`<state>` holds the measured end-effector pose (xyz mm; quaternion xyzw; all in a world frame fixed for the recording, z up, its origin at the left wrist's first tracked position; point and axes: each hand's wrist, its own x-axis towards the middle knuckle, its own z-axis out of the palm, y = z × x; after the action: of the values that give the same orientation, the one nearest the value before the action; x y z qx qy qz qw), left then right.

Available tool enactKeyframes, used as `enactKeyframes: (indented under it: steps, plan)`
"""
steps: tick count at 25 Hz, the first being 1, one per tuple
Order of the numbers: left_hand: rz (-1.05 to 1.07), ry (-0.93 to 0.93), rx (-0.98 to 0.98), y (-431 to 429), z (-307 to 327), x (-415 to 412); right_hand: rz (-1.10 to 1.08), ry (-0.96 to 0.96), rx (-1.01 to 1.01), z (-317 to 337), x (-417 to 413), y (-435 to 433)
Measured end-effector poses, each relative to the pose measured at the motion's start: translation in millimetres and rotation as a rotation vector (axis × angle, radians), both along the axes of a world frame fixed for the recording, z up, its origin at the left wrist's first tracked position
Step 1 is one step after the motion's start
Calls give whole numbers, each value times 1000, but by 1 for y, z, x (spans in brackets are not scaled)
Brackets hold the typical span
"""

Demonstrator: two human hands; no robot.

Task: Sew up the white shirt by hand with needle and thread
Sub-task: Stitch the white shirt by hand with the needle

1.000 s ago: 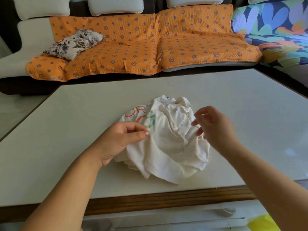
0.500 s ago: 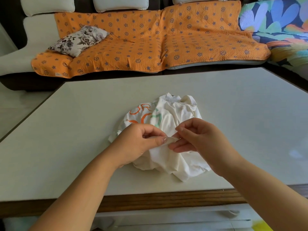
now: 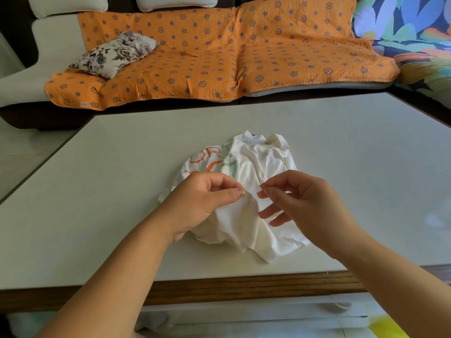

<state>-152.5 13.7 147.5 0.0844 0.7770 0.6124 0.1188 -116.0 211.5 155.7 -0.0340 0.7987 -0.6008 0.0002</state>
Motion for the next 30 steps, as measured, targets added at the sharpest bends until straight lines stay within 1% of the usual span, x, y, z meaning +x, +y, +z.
enactKeyframes:
  steps: [3,7,9,16,30]
  plan:
    - [-3,-19,30,0,0,0,10,10,20,-2,0,0]
    - [-11,-22,24,0,2,2,59,27,124,-5,3,-2]
    - [-18,-25,26,0,3,2,86,31,141,-5,3,-3]
    - [-30,-37,41,-2,3,1,135,44,155,-5,4,-3]
    - [-53,-53,73,-3,4,1,155,26,132,-3,6,-2]
